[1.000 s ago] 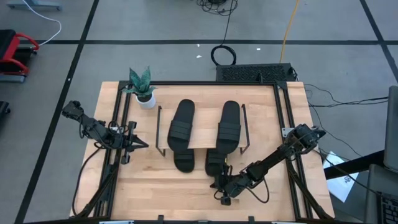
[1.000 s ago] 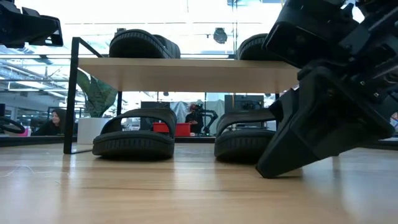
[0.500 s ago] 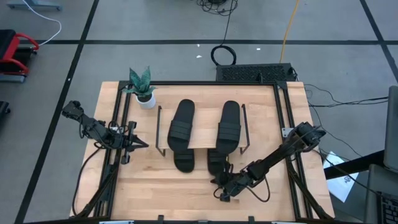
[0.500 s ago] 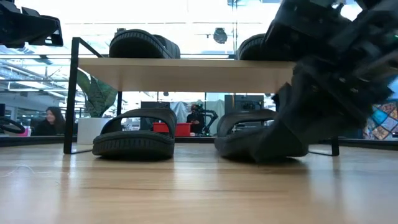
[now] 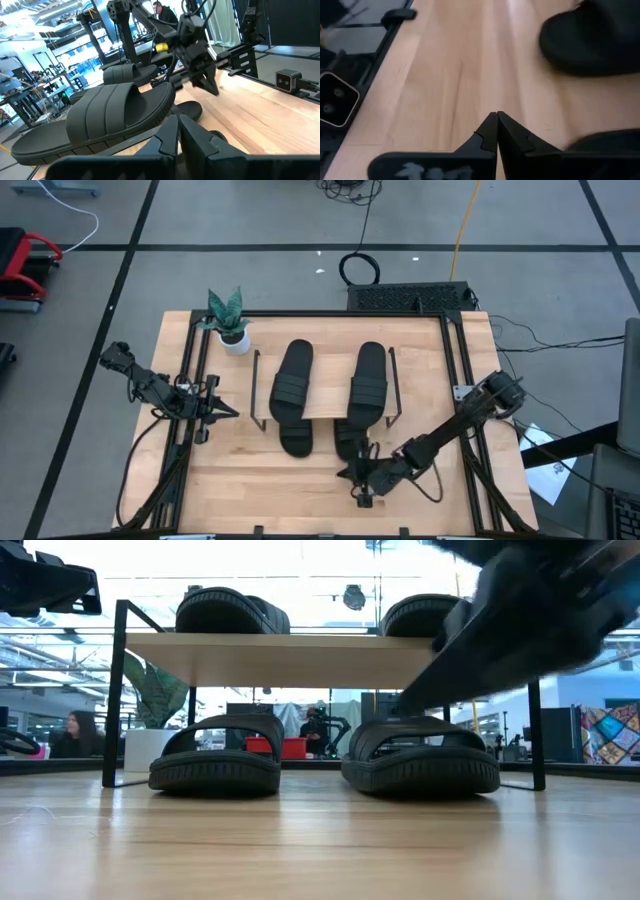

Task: Pick and place slides into the shelf
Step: Return to Home Position

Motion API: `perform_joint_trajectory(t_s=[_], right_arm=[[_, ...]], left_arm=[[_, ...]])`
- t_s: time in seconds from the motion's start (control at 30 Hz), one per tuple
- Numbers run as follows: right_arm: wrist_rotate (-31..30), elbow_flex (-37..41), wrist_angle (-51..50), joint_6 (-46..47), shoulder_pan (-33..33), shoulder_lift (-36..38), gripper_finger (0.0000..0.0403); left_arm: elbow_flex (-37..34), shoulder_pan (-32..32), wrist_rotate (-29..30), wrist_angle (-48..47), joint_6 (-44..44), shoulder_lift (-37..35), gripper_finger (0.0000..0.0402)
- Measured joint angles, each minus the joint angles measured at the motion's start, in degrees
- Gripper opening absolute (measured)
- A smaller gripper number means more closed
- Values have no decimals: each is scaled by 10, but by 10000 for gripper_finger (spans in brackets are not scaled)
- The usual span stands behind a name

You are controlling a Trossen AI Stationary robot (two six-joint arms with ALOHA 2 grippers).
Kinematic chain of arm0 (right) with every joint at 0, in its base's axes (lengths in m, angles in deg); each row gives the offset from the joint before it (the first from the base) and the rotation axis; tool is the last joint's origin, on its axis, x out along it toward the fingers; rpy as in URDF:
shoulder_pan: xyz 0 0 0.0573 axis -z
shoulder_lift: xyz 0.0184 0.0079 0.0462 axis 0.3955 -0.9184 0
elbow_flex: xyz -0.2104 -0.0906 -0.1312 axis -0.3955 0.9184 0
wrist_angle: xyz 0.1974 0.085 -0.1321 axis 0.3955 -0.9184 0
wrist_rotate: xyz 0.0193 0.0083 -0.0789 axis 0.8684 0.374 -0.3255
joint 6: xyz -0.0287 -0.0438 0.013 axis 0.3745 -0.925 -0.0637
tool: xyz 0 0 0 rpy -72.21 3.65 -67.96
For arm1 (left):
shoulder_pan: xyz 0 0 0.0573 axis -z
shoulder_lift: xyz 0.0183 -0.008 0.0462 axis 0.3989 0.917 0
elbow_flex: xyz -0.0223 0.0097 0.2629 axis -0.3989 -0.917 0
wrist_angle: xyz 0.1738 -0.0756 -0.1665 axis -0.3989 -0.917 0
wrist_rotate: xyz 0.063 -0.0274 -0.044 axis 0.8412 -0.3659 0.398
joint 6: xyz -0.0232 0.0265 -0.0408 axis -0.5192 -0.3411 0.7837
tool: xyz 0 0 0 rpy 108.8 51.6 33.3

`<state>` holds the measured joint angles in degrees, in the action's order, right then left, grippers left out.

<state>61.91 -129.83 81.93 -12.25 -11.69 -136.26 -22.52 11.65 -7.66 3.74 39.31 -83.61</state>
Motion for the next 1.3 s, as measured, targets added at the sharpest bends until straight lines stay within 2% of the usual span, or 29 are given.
perform_joint_trajectory(t_s=[0.23, 0.5, 0.63, 0.8, 0.97, 1.07, 1.23, 1.3], right_arm=[[-136, 0, -145, 28, -57, 99, 0], [-151, 0, -264, 110, -86, 130, 0], [-178, 0, -268, 106, -97, 114, 0], [-173, 0, -202, 17, -98, 105, 0], [-105, 0, -141, -112, -84, 141, 0], [-72, 0, -138, -202, -71, 180, 0], [-61, 13, -140, -270, -16, 285, 0], [-11, 29, -136, -297, 16, 333, 0]], left_arm=[[0, 0, 0, 0, 0, 0, 24], [0, 0, 0, -1, 3, 0, 24], [0, 0, 1, -2, 17, 0, 24], [0, 0, -5, 11, -8, 0, 24], [0, 0, -41, 21, -18, 0, 24], [0, 0, -41, 26, -39, 0, 24], [30, -17, -28, 39, -57, 0, 24], [49, -26, -16, 38, -57, 0, 24]])
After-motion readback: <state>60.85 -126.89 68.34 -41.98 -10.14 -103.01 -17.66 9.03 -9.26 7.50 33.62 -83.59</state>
